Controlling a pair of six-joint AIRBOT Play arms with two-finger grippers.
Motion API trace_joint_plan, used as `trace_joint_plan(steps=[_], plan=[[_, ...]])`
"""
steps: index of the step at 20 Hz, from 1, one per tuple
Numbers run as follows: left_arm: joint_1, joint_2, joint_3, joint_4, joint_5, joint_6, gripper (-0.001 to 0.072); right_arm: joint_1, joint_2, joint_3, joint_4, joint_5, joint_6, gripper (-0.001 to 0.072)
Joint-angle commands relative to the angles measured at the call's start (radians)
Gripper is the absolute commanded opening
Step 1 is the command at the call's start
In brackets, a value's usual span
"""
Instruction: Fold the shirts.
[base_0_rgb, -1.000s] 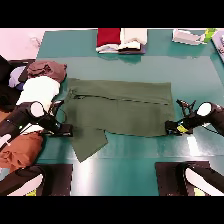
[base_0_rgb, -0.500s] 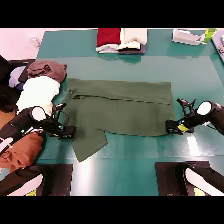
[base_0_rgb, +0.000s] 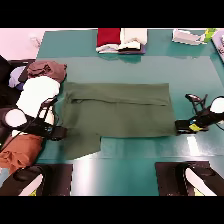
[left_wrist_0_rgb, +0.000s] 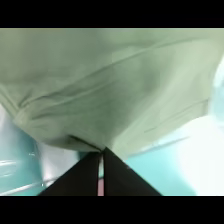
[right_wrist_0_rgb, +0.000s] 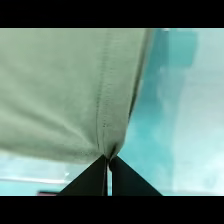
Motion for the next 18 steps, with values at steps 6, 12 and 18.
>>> trace_joint_plan(steps=[6, 12, 18], plan=[[0.004, -0.092, 0.227, 0.105, 0.177, 0.005, 0.0022, -0.046, -0.115, 0.265, -0.057, -0.034, -0.006, 0.0016], [0.004, -0.499, 0.472, 0.160, 0.370, 0.005, 0.0024, 0.019, -0.487, 0.575, -0.051, -0.107, 0.005, 0.0016], [0.004, -0.736, 0.634, 0.188, 0.426, 0.005, 0.0025, 0.006, -0.742, 0.805, 0.078, -0.113, 0.004, 0.0016]])
